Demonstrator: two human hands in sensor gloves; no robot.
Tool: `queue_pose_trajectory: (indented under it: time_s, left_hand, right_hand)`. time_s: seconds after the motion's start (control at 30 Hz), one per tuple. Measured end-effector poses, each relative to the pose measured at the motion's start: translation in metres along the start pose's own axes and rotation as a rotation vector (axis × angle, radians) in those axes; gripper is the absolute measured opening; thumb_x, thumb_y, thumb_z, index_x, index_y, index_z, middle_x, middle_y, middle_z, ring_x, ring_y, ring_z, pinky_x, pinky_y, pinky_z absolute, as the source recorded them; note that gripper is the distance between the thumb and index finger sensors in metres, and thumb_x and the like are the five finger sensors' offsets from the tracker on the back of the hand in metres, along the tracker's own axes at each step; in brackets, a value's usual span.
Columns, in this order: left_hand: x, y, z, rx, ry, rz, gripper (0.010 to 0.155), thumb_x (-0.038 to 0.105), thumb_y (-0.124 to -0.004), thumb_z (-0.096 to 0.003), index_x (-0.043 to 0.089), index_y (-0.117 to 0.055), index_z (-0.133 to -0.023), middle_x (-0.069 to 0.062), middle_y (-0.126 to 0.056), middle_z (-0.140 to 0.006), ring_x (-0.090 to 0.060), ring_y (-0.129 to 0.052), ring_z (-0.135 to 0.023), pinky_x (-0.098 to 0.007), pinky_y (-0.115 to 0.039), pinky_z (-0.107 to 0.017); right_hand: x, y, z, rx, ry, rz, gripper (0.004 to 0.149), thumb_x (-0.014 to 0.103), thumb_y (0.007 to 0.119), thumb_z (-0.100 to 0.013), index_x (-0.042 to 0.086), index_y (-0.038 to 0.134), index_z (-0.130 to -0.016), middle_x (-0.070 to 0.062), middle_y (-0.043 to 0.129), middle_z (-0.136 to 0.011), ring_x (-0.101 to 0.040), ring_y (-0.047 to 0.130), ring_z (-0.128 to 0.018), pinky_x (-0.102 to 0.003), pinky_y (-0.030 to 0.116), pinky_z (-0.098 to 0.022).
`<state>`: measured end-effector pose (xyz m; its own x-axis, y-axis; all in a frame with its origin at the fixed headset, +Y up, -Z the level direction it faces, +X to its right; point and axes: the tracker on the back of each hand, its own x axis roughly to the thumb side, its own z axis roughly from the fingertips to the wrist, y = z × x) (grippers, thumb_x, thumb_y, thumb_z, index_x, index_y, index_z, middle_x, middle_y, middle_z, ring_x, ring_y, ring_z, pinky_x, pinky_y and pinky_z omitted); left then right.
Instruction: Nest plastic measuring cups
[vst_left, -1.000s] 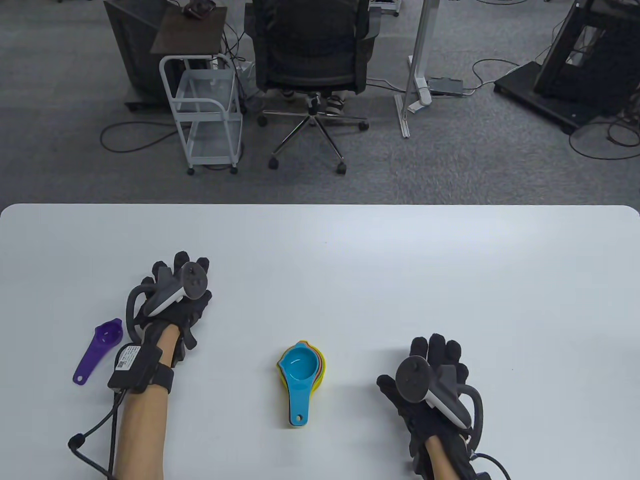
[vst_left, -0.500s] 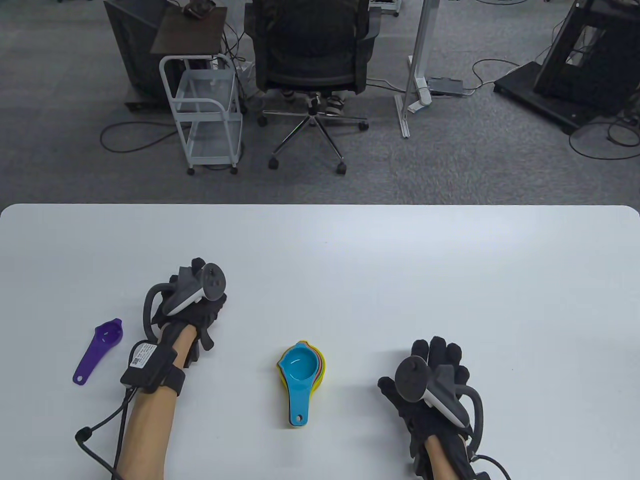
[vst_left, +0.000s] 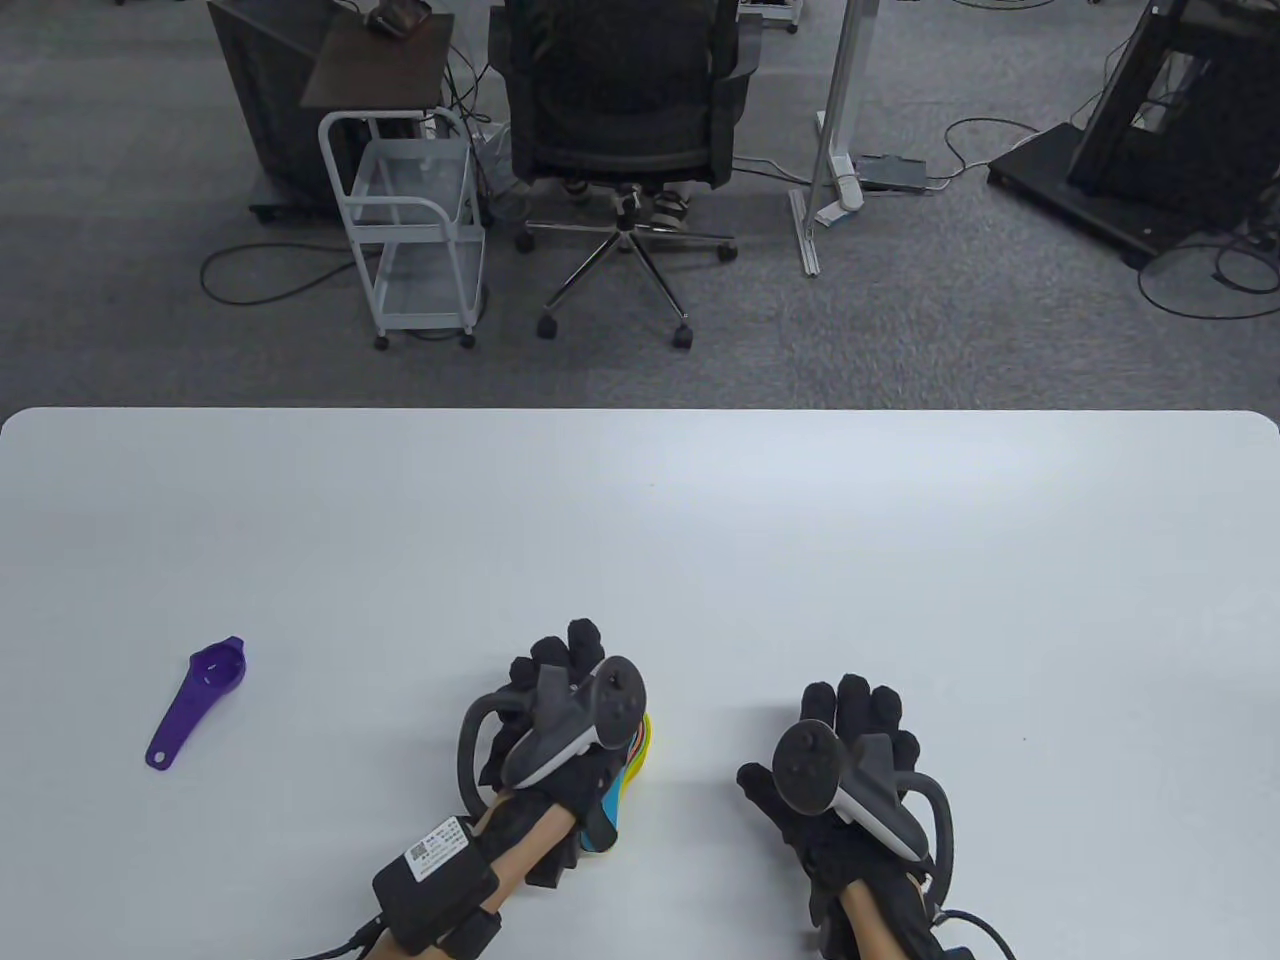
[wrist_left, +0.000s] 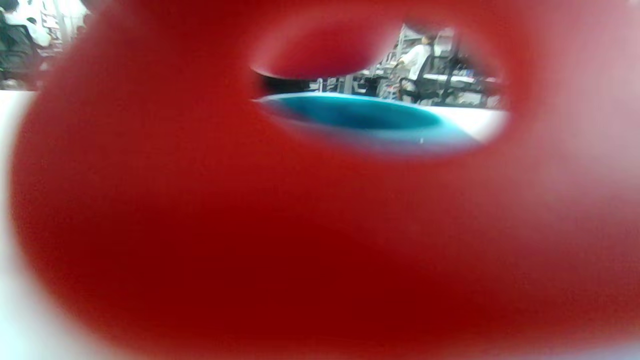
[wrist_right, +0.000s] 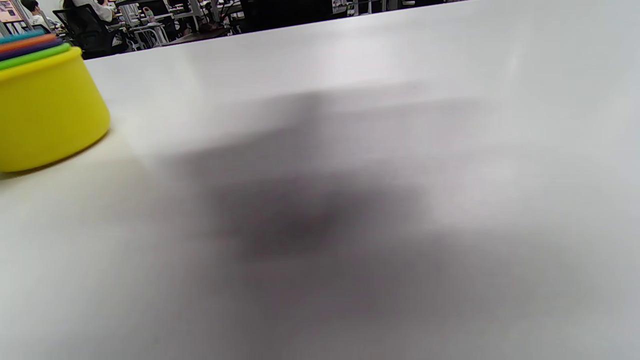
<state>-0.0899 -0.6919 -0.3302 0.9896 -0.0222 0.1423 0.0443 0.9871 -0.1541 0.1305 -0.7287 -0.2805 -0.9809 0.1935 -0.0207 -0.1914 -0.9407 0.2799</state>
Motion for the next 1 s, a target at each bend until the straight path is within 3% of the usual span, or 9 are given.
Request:
queue_pose_trajectory:
  time_s: [0.37,0.77,0.87,1.0]
  left_hand:
    - [0.02,-0.018,0.0,-0.059,0.055,-0.04,0.082,0.054,-0.055,-0.0624,-0.001,-0.026,-0.116,-0.037,-0.037,-0.103,-0.052,-0.057,-0.084,-0.069,-0.052,-0.062]
    - [0.012,-0.024,-0.005,-0.067,0.052,-0.018,0.093,0.064,-0.052,-0.0578,-0.005,-0.024,-0.115,-0.038,-0.035,-0.108,-0.055,-0.053,-0.089,-0.073,-0.048,-0.064]
    - [-0.01,0.002,-0.001,-0.036,-0.015,0.092,0.098,0.067,-0.051,-0.0547,-0.004,-0.019,-0.115,-0.04,-0.023,-0.114,-0.062,-0.041,-0.096,-0.077,-0.04,-0.066]
    - [-0.085,0.04,-0.002,0.183,-0.011,0.148,0.092,0.065,-0.054,-0.0552,0.007,-0.02,-0.118,-0.033,-0.016,-0.119,-0.062,-0.026,-0.105,-0.077,-0.029,-0.07]
  right_hand:
    - [-0.001,-0.001,0.0,0.021,0.01,-0.004,0.099,0.063,0.046,-0.055,-0.005,0.001,-0.111,-0.045,-0.01,-0.108,-0.067,-0.005,-0.089,-0.079,0.013,-0.064]
    - [0.0,0.0,0.0,0.042,0.01,-0.003,0.099,0.063,0.046,-0.055,-0.006,0.001,-0.111,-0.045,-0.01,-0.107,-0.068,-0.004,-0.089,-0.079,0.013,-0.063]
    - [-0.001,0.0,0.001,0.048,0.009,-0.008,0.099,0.063,0.046,-0.055,-0.006,0.001,-0.111,-0.045,-0.01,-0.107,-0.068,-0.004,-0.089,-0.079,0.013,-0.063]
    - [-0.001,-0.002,0.001,0.037,0.009,-0.012,0.099,0.063,0.046,-0.055,-0.005,0.001,-0.111,-0.045,-0.01,-0.107,-0.068,-0.005,-0.089,-0.079,0.013,-0.063]
